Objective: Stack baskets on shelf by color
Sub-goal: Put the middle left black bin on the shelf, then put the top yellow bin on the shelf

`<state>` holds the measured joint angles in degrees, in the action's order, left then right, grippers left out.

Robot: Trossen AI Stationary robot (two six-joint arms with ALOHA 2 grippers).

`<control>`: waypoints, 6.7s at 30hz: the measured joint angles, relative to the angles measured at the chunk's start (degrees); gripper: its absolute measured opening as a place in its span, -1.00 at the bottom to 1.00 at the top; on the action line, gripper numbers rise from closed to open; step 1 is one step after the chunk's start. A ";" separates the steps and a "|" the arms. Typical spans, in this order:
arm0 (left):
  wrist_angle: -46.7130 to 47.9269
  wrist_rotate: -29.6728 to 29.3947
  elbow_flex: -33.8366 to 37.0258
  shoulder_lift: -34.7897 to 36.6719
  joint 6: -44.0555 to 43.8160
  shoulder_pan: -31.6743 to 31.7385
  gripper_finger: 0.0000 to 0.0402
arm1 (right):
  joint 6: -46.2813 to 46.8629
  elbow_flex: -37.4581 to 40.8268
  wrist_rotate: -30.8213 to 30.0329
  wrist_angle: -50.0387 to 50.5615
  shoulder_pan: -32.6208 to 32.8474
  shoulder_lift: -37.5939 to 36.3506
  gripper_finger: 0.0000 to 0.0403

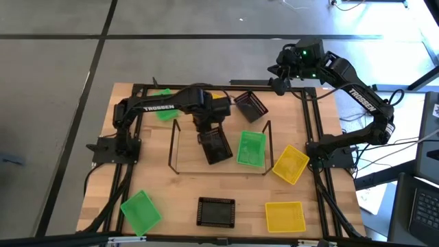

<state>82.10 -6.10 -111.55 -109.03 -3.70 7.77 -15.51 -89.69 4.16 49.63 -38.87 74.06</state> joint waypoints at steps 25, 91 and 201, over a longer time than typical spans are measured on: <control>-1.30 10.84 17.22 -0.05 -8.00 -6.30 -1.00 | -0.04 0.01 0.00 -0.02 -0.02 0.00 -1.00; -20.18 -21.26 21.54 25.61 -27.17 0.71 -1.00 | -4.44 -2.93 0.00 24.78 12.22 -10.13 -1.00; -20.25 -2.89 21.59 7.70 -17.60 25.07 -1.00 | -2.93 -2.91 -0.07 20.46 12.92 -10.16 -1.00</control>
<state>61.85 -8.99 -89.95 -101.34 -21.30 32.84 -18.44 -92.60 4.10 70.08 -25.96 63.90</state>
